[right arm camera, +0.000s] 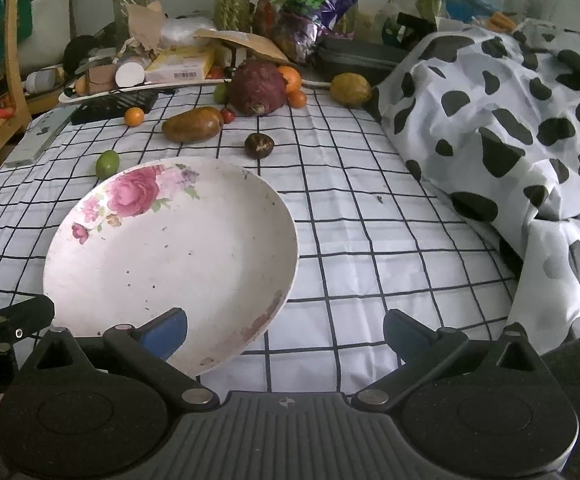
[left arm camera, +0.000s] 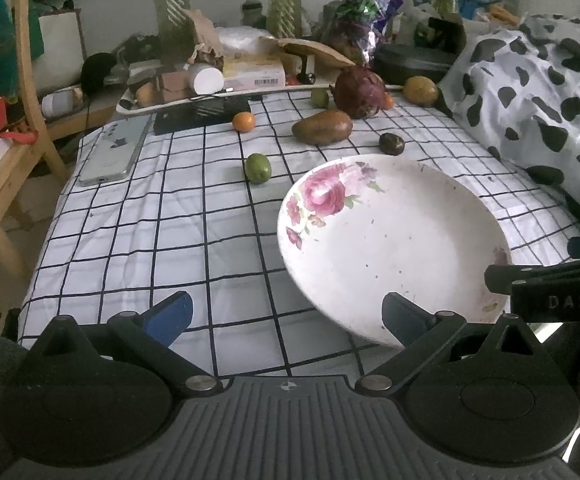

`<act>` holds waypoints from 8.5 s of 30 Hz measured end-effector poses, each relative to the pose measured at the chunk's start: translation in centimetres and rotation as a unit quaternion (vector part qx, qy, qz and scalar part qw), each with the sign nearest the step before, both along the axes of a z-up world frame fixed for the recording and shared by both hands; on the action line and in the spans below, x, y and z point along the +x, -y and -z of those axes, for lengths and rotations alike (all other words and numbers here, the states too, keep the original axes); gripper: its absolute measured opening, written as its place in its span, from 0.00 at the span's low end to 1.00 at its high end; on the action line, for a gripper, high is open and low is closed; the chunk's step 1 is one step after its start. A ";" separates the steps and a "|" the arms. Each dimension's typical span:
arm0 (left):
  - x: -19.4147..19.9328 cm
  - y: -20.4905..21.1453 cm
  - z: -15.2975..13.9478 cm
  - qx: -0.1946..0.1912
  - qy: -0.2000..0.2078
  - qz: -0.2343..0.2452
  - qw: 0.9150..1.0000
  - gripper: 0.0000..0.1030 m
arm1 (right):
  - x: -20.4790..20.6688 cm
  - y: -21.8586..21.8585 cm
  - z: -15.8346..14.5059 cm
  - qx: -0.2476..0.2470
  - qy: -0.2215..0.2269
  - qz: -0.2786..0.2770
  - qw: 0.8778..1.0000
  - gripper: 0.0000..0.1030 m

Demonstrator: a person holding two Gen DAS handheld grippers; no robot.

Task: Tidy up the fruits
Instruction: 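Move the left gripper toward the green lime beside the plate, then close the left gripper around the green lime and lift it, then grasp the brown passion fruit with the right gripper while the left gripper holds the lime, then carry both fruits over the flowered plate and open both grippers to drop them, then lift both open grippers away from the plate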

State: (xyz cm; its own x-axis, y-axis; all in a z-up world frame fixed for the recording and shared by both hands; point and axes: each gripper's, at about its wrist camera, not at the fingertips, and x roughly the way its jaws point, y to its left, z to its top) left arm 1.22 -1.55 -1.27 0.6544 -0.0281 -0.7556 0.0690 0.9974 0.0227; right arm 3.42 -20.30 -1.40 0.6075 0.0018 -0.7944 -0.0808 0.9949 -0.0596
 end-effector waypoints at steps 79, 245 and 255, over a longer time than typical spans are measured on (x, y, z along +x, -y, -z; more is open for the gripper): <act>18.7 -4.7 3.7 -0.065 -0.050 0.050 0.995 0.40 | 17.1 -0.1 1.3 -0.051 0.006 -0.012 0.999 1.00; 4.5 -0.7 -0.3 -0.053 0.000 0.095 0.994 0.66 | 3.6 2.1 -0.7 0.038 0.010 -0.059 0.997 1.00; 6.5 -1.6 0.4 -0.078 -0.001 0.087 0.993 0.66 | 5.4 1.8 -0.3 0.022 0.012 -0.062 0.998 1.00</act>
